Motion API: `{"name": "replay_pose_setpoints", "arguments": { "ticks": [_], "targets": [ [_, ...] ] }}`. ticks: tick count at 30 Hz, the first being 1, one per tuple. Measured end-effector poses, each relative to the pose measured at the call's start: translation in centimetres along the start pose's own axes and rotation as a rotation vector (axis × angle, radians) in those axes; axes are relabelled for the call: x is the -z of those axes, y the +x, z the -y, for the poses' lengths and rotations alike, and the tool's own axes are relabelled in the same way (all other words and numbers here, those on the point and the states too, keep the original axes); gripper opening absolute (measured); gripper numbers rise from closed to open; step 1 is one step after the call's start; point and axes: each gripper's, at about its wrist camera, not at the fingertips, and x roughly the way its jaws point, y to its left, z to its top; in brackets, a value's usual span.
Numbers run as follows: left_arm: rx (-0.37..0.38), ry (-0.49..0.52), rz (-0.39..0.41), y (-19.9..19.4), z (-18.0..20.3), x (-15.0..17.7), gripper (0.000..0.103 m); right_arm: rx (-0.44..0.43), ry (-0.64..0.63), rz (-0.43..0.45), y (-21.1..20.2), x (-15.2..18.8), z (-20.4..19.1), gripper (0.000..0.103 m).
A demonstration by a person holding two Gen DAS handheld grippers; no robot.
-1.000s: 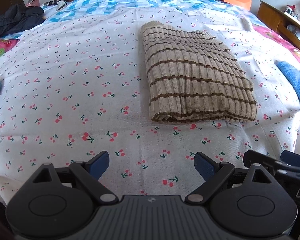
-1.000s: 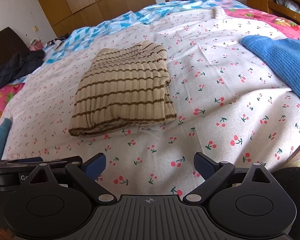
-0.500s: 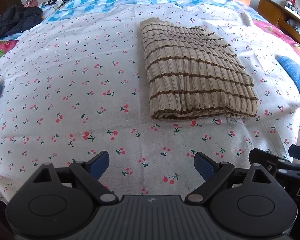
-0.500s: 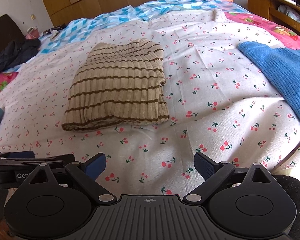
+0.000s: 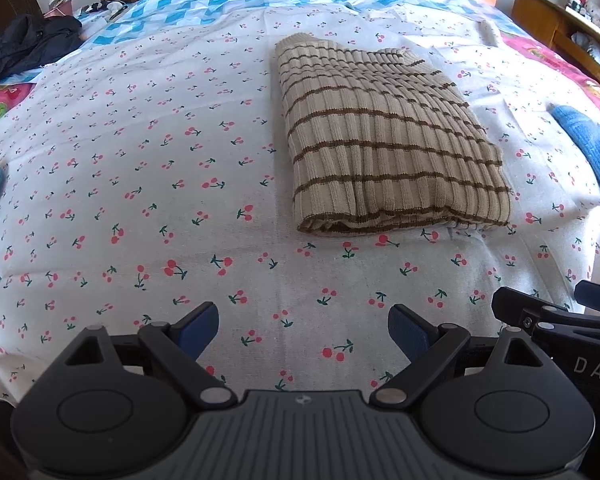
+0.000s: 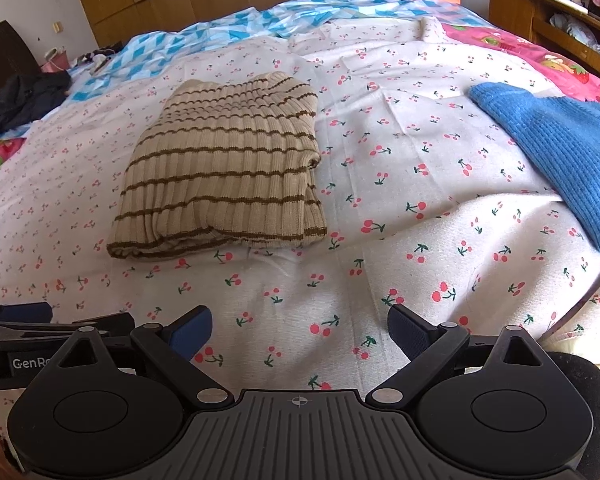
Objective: Fold small clothes
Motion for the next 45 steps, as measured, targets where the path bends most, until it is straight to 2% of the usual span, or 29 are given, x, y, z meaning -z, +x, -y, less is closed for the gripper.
{"name": "replay_pose_setpoints", "arguments": {
  "ticks": [11, 19, 45],
  "targets": [
    [0.003, -0.001, 0.001, -0.13, 0.15, 0.0, 0.097, 0.011, -0.006, -0.005, -0.18, -0.13, 0.17, 0.096],
    [-0.002, -0.004, 0.006, -0.29, 0.11, 0.09, 0.097, 0.066, -0.013, -0.014, -0.02, -0.05, 0.53, 0.096],
    [-0.002, -0.001, -0.011, -0.17, 0.37, 0.05, 0.096, 0.069, -0.062, -0.031, -0.07, -0.39, -0.14, 0.096]
  ]
}}
